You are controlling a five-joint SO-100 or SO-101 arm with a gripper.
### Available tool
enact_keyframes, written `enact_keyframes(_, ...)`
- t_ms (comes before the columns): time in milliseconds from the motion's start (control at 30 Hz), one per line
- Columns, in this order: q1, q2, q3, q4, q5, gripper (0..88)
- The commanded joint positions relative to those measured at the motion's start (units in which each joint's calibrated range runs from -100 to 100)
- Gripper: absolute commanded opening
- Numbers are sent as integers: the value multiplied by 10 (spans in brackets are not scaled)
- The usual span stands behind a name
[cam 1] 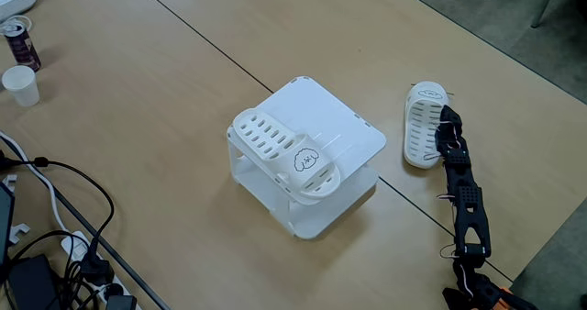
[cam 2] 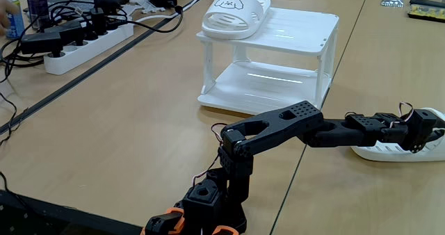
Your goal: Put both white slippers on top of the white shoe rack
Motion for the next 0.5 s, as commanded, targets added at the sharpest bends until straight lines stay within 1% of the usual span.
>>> enact_keyframes(0, 10, -18, -83, -8, 4, 8)
enact_keyframes(367, -1, -35, -242, 2, 4, 8)
enact_keyframes(467, 3, -61, -253, 62, 4, 8)
